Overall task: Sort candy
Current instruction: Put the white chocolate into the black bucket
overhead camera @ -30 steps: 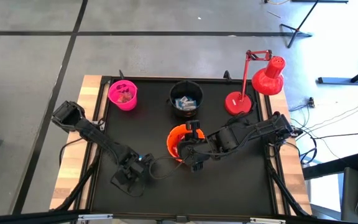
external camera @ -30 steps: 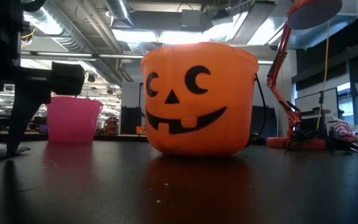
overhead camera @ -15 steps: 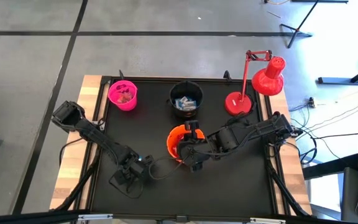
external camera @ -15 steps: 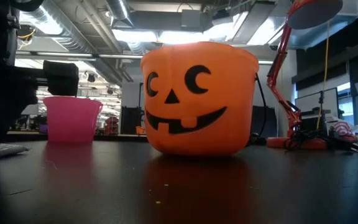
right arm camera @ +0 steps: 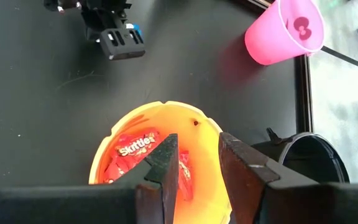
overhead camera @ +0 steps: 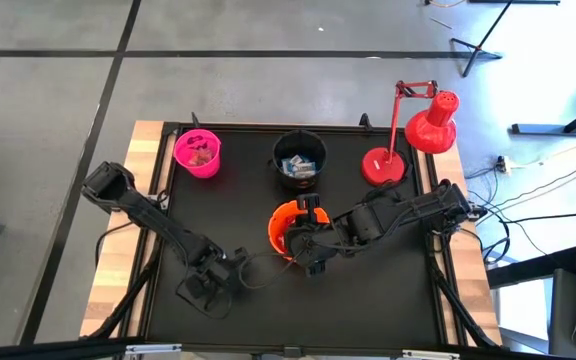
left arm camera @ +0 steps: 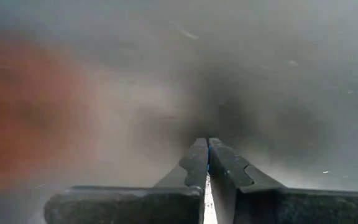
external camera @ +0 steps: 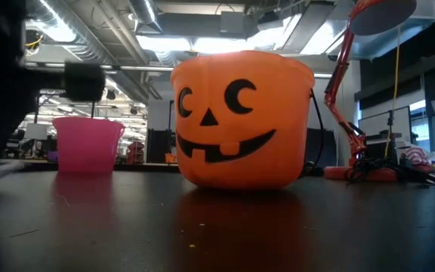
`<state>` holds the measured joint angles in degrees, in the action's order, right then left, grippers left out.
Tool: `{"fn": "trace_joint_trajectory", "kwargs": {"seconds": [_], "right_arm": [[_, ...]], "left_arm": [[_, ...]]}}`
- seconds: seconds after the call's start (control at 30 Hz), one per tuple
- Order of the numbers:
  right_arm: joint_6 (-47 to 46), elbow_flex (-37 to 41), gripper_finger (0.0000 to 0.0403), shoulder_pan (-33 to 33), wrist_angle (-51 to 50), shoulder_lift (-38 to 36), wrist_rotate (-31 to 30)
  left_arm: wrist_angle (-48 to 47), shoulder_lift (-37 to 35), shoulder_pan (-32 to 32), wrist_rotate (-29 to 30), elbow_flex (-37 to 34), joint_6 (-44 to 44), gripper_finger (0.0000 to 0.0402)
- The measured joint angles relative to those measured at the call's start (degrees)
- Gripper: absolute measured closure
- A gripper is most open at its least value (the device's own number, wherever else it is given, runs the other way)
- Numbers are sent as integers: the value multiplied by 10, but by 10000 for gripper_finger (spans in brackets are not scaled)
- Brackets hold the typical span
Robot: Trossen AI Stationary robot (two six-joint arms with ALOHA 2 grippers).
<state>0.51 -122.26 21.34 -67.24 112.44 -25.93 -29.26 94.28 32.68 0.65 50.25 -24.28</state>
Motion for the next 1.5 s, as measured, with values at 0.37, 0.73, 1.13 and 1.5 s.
{"fn": "trace_joint_trajectory", "kwargs": {"seconds": [0.37, 0.73, 1.13, 1.5], "right_arm": [[0, 0, 292, 0, -2, 0, -1], [14, 1, 292, 33, 3, -30, -75], [26, 0, 292, 87, 71, -101, -156], [163, 46, 292, 125, 262, -195, -46]], "left_arm": [[-157, -60, 27, 138, 100, 17, 401], [-99, -302, -28, 215, 69, -22, 401], [526, -487, -325, -119, -163, -147, 401], [844, -291, -536, -316, -191, 6, 401]]}}
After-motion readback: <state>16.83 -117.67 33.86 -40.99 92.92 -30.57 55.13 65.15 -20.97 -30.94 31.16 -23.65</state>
